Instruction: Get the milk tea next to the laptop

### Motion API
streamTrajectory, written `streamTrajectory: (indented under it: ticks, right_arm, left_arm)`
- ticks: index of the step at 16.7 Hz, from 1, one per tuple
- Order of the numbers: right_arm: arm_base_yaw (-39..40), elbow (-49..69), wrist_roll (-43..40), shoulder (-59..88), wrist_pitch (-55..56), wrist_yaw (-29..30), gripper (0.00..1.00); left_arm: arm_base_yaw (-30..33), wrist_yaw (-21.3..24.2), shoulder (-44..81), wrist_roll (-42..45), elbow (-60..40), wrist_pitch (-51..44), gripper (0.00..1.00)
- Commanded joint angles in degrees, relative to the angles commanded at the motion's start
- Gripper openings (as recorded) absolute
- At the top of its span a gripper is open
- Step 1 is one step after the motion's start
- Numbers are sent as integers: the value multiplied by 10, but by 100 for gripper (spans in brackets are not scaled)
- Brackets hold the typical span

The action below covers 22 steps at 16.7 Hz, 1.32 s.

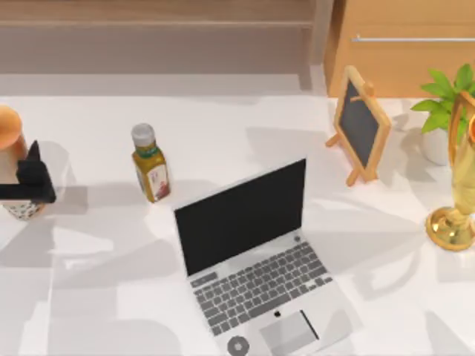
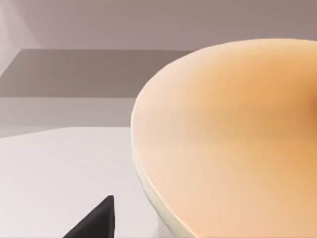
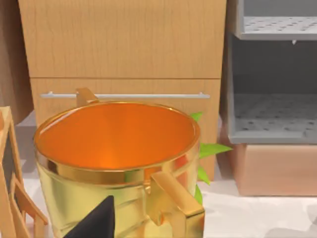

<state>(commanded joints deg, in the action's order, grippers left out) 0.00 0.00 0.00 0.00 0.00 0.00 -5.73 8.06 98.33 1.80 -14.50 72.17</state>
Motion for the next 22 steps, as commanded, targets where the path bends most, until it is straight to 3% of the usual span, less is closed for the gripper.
streamTrajectory:
  ticks: [3,16,22]
  right_arm:
    - [0,0,0,0,0,0,100]
    - [0,0,0,0,0,0,100]
    - [0,0,0,0,0,0,100]
  left_arm:
    - [0,0,0,0,0,0,100]
    - [0,0,0,0,0,0,2]
    - [0,0,0,0,0,0,0]
